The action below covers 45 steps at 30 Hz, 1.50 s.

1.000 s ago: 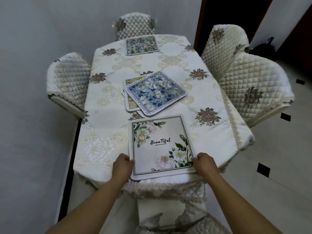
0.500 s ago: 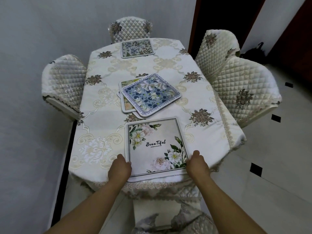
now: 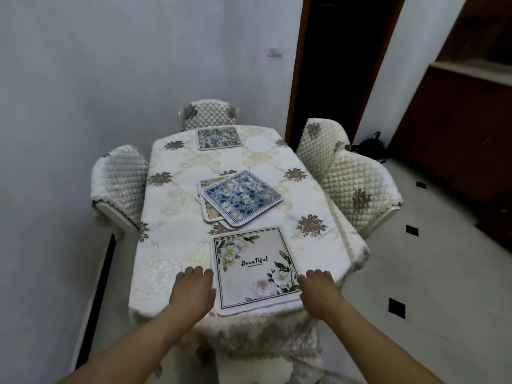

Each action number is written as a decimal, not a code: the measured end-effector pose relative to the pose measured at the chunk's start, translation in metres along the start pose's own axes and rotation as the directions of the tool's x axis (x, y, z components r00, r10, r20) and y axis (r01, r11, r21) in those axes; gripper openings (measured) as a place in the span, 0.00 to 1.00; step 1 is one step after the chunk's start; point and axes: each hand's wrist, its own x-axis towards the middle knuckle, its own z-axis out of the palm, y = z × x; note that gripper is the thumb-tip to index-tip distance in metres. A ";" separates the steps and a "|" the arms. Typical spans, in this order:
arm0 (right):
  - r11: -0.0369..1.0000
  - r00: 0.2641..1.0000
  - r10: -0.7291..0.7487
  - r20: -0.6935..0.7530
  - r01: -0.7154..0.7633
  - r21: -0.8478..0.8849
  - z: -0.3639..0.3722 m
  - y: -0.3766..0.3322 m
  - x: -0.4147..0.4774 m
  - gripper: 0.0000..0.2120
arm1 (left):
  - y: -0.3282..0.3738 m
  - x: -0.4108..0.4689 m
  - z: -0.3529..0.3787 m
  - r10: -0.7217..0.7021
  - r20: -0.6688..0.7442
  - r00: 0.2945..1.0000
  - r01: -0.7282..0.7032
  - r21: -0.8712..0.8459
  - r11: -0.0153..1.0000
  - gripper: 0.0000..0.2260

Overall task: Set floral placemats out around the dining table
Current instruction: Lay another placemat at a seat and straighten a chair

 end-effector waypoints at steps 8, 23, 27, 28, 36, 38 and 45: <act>1.000 0.987 -0.010 -0.159 0.013 0.017 -0.097 -0.004 -0.083 0.13 | 0.001 -0.047 -0.087 0.059 -0.042 0.997 -0.058 0.029 0.998 0.20; 0.995 0.980 0.040 -0.196 -0.022 0.092 -0.102 0.205 -0.213 0.16 | 0.232 -0.062 -0.140 0.078 -0.099 0.992 -0.070 0.083 0.994 0.17; 0.997 0.981 0.054 -0.187 -0.042 0.065 -0.090 0.294 -0.238 0.14 | 0.341 -0.051 -0.146 0.092 -0.087 0.992 -0.085 0.079 0.993 0.20; 0.997 0.982 0.057 -0.181 -0.047 0.062 -0.087 0.314 -0.243 0.14 | 0.364 -0.049 -0.147 0.098 -0.090 0.991 -0.091 0.080 0.993 0.21; 0.997 0.985 0.044 -0.165 -0.032 0.073 -0.069 0.411 -0.229 0.12 | 0.450 -0.023 -0.159 0.076 -0.105 0.992 -0.067 0.094 0.993 0.21; 0.996 0.987 0.039 -0.155 -0.025 0.088 -0.065 0.426 -0.214 0.12 | 0.460 -0.005 -0.157 0.059 -0.101 0.993 -0.050 0.093 0.994 0.22; 1.000 0.989 0.011 -0.146 -0.011 0.000 -0.066 0.495 -0.138 0.10 | 0.513 0.089 -0.149 0.000 -0.096 0.995 0.002 0.022 1.000 0.23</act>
